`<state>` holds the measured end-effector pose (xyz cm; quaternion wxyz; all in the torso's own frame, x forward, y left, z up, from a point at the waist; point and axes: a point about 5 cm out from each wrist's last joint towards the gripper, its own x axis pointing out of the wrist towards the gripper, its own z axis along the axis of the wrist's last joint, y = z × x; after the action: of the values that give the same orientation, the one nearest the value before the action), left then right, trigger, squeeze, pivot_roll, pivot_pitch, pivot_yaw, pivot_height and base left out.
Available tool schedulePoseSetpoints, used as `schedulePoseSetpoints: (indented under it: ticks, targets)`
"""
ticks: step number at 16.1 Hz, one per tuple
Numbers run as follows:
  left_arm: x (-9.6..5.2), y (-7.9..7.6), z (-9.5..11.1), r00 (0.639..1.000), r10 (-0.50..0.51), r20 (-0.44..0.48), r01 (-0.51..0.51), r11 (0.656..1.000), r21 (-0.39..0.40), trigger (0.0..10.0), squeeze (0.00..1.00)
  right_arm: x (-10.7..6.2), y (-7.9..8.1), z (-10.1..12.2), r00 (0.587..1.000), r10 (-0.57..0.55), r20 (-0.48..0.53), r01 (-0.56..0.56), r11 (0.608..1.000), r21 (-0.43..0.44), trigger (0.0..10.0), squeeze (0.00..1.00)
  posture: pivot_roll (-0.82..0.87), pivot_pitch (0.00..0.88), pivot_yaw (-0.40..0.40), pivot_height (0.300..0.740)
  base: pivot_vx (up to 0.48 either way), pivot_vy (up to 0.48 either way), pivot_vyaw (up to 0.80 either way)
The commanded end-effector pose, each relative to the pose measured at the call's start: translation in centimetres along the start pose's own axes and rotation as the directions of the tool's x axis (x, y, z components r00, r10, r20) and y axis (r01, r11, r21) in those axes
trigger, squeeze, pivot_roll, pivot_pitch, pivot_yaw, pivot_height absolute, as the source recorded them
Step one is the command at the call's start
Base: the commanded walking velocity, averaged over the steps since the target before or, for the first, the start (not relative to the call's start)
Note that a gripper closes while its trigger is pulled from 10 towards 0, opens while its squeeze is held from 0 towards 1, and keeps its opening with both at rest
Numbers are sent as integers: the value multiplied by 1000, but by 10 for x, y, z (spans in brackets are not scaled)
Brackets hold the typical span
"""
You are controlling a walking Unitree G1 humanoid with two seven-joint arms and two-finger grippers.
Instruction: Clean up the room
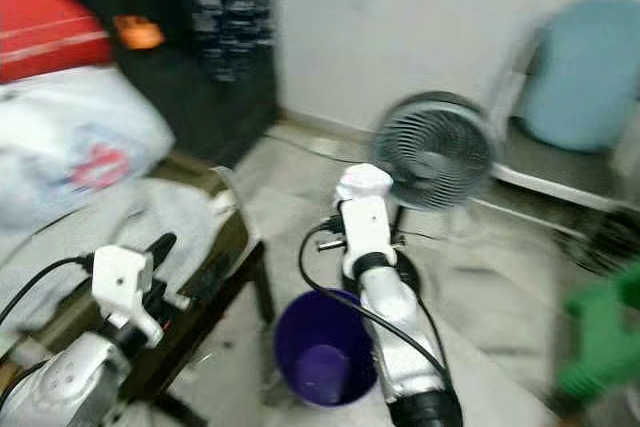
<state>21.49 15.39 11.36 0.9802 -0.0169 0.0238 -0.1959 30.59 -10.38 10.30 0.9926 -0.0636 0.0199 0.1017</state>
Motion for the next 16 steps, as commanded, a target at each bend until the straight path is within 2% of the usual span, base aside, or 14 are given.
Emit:
schedulePoseSetpoints:
  ticks: [1,2,5,8,11,14,16]
  targets:
    - [-4,1,5,1000,-24,9,23,999,39,10000,0,2,0,-3,1000,-14,-12,14,1000,1,10000,0,124,81,-20,740,0,0,0]
    - [-6,2,6,999,-34,4,33,997,73,10000,0,4,3,-3,1000,-13,-13,13,1000,7,10000,0,131,84,-19,740,0,0,0]
    - [-4,-2,13,997,-79,20,76,991,107,10000,0,9,8,-5,999,-20,-29,21,1000,14,10000,0,139,90,-17,740,0,0,0]
    - [-6,-7,16,994,-106,32,102,989,107,10000,0,12,-3,-16,985,-134,-113,136,991,12,10000,0,141,98,-10,740,0,0,0]
    - [-16,-17,16,986,-166,8,164,980,116,10000,0,9,-11,-29,954,-232,-189,241,970,26,10000,0,139,141,24,740,0,0,0]
    - [-27,-19,16,978,-205,-30,207,971,119,10000,0,10,-12,-31,935,-283,-212,298,954,40,10000,0,150,193,59,740,0,0,0]
    - [-34,-22,16,970,-238,-53,242,965,105,10000,0,14,-14,-39,903,-324,-281,353,934,57,10000,0,161,222,76,740,0,0,0]
